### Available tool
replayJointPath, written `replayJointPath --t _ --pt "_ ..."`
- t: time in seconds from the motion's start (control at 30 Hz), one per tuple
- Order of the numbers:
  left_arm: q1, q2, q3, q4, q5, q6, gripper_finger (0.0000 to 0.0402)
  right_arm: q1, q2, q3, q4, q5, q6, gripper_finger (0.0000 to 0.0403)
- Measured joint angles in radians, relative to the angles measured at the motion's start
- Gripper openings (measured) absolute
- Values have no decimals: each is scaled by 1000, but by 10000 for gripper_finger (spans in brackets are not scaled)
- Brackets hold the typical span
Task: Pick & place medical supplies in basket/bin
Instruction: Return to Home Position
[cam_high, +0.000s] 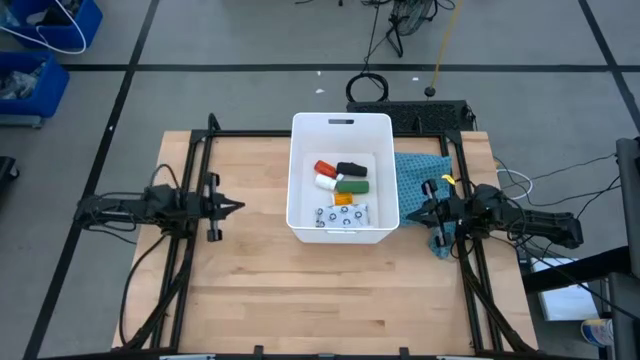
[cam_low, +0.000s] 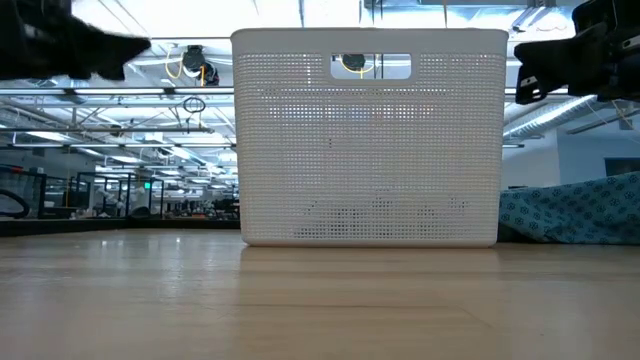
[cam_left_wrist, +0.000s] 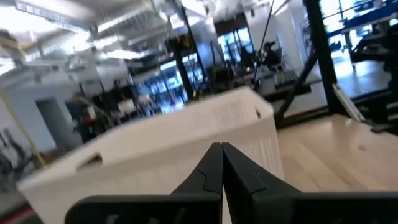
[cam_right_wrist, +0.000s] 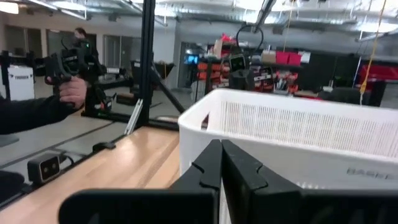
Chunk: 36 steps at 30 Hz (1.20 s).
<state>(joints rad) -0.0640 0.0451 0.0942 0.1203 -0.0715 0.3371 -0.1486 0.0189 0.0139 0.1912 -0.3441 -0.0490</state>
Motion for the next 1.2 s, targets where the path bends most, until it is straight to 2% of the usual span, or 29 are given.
replayJointPath --t 0.2,0.4,0.6,0.8,1.2 --pt "0 -1 -84 -1 -37 -69 0 0 0 0 -17 1 -24 0" --pt "0 0 -84 -46 -37 -124 0 0 2 0 -27 2 -37 0" --pt "0 2 -83 -72 -122 -205 19 0 4 0 -22 1 -10 0" --pt "0 7 -83 -63 -142 -215 35 0 4 0 -24 4 42 0" --pt "0 7 -83 -64 -140 -212 37 0 4 0 -24 3 37 0"
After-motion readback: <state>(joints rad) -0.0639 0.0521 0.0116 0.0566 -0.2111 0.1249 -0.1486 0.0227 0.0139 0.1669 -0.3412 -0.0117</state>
